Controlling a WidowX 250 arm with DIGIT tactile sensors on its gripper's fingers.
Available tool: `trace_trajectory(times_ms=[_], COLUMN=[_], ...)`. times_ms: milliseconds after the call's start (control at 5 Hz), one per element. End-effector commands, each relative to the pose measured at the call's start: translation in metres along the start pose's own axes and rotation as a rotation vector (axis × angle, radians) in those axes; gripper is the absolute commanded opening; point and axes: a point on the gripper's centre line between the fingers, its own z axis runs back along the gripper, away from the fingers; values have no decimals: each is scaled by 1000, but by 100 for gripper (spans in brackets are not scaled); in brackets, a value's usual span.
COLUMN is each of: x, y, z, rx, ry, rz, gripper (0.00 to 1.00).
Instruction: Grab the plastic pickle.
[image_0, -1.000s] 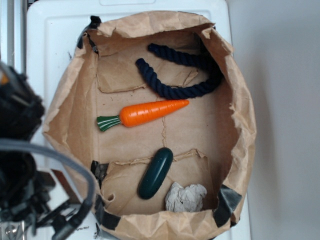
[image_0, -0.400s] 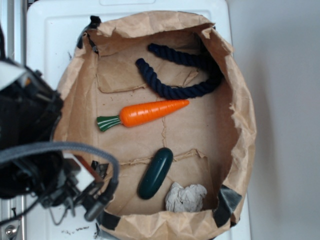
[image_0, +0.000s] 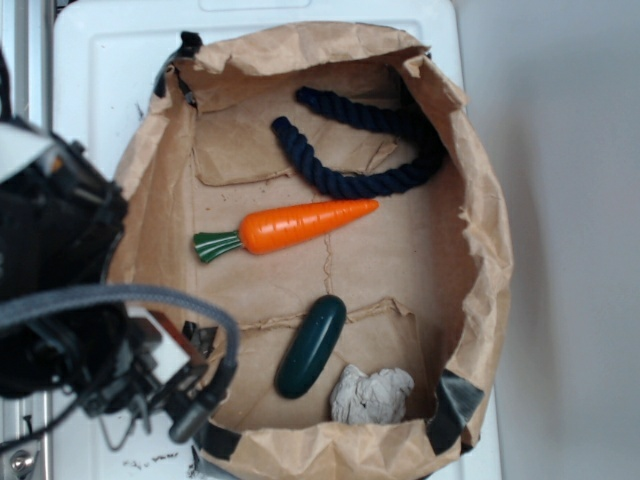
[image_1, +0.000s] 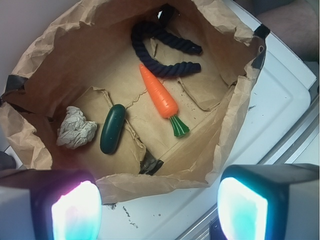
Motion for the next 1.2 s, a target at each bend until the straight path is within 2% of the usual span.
trace_trajectory(times_ms=[0, 200, 400, 600, 800, 1000], x=[13, 14, 22, 35, 42, 45], y=[-15, -30, -35, -35, -34, -27], z=[-19, -59, -83, -103, -126, -141], rx=[-8, 54, 77, 80, 70, -16], ry=[-35, -64, -98, -91, -115, -26], rz=[48, 18, 37, 43, 23, -83], gripper=[100, 100, 100, 100, 100, 100])
